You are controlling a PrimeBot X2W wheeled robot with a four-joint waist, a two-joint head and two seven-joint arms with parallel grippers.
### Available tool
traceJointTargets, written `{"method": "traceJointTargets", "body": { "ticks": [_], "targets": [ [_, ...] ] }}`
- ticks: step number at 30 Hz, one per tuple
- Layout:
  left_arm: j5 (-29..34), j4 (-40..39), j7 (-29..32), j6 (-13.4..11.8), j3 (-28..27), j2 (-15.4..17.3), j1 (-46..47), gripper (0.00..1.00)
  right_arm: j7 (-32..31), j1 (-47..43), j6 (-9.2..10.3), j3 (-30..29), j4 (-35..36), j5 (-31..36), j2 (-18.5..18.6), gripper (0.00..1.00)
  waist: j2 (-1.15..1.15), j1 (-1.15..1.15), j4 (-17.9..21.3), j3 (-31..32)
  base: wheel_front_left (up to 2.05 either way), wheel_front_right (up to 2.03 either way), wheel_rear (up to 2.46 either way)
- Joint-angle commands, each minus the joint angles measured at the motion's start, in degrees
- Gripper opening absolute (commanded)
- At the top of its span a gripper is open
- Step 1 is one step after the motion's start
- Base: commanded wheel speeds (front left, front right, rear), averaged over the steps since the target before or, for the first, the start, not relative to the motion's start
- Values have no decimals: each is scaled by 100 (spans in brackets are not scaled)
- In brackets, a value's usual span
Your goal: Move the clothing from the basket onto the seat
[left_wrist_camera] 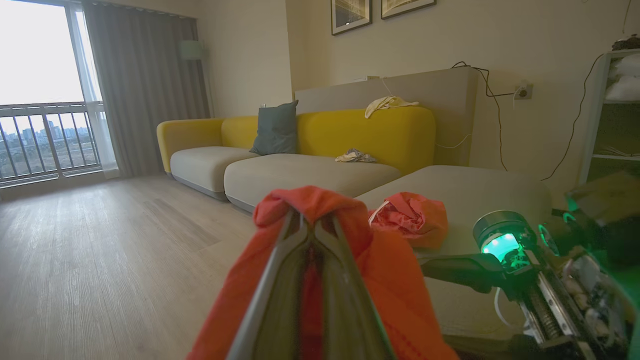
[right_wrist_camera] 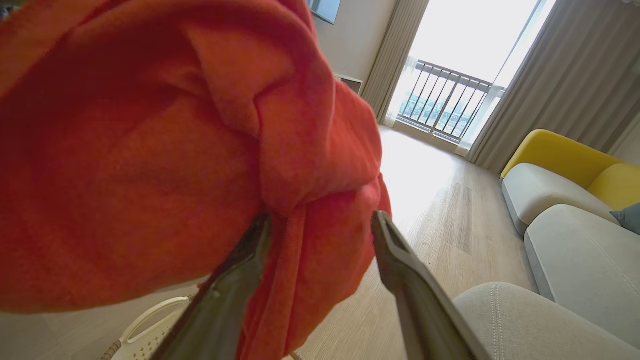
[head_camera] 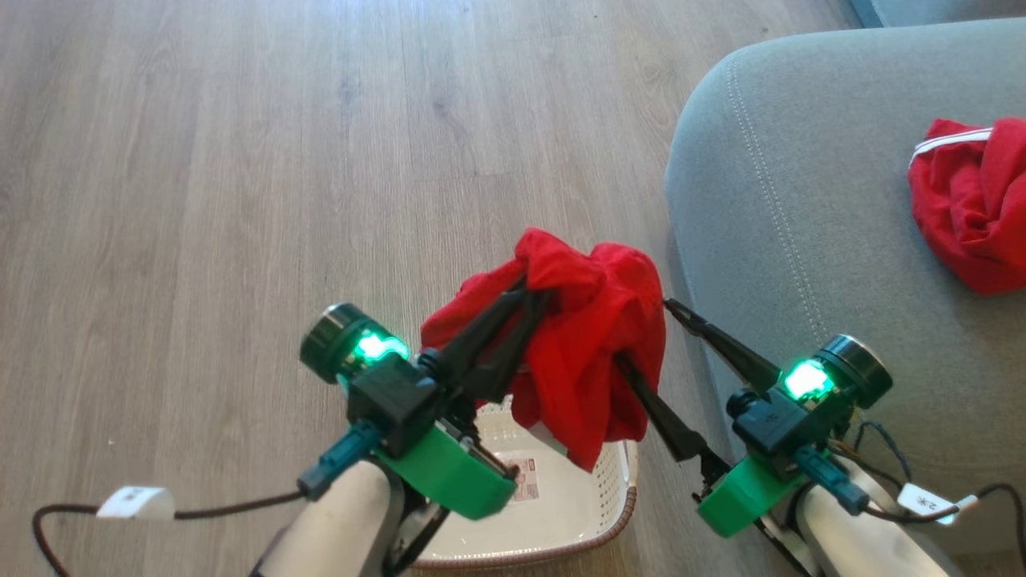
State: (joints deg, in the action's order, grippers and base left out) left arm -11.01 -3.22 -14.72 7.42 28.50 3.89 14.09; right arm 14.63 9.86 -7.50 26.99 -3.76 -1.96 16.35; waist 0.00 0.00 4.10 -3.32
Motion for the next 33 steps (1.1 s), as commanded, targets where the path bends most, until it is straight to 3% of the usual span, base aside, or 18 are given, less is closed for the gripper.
{"method": "traceJointTargets", "body": {
  "ticks": [1, 16, 33],
  "targets": [
    [42, -233, -28, 6, -43, 83, 265, 0, 37, 230, 1, 74, 69, 114, 35, 100, 0, 0, -26, -10, 0, 0, 0],
    [-131, -242, -28, 6, 526, 295, 423, 0, 37, 967, 1, 953, -392, 511, 206, 100, 0, 0, -97, -82, 0, 0, 0],
    [-177, -213, -28, 7, 746, 361, 455, 0, 37, 1105, 1, 1364, -633, 250, -112, 100, 0, 0, -274, 57, 0, 0, 0]
  ]
}}
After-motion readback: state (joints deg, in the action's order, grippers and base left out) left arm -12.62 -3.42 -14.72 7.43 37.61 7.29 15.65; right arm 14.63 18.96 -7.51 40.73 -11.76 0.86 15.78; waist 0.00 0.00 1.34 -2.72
